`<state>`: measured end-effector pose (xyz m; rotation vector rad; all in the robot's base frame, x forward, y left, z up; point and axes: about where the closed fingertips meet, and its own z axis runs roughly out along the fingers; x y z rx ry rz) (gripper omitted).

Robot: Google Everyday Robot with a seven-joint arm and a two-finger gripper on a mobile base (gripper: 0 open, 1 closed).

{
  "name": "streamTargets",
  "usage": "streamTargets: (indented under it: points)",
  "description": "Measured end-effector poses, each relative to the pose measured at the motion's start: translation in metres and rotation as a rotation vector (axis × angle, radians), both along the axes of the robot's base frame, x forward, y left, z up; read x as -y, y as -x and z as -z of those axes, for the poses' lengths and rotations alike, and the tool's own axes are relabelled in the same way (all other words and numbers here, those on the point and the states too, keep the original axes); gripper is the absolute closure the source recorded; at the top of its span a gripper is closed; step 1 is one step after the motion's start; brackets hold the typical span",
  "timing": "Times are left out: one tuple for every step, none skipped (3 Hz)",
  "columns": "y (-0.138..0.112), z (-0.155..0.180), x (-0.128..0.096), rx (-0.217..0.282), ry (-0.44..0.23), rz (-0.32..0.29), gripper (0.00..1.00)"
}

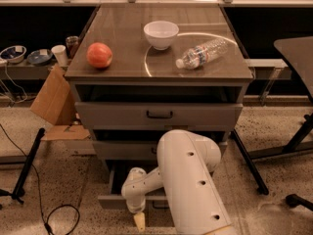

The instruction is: Open bottom drawer

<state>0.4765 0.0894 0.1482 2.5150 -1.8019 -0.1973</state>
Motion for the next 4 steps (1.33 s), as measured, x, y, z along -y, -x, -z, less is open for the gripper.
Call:
streamTargets:
  points:
    - [0.000, -0.005, 0.000, 0.000, 0.000, 0.000, 0.00]
    - [0.023, 0.001, 0.012, -0.037, 0.024, -0.051, 0.00]
    - [0.023, -0.003, 0.010, -0.037, 0.024, -0.051, 0.00]
    - [0.047, -0.002, 0.027, -0.066, 0.052, -0.119, 0.00]
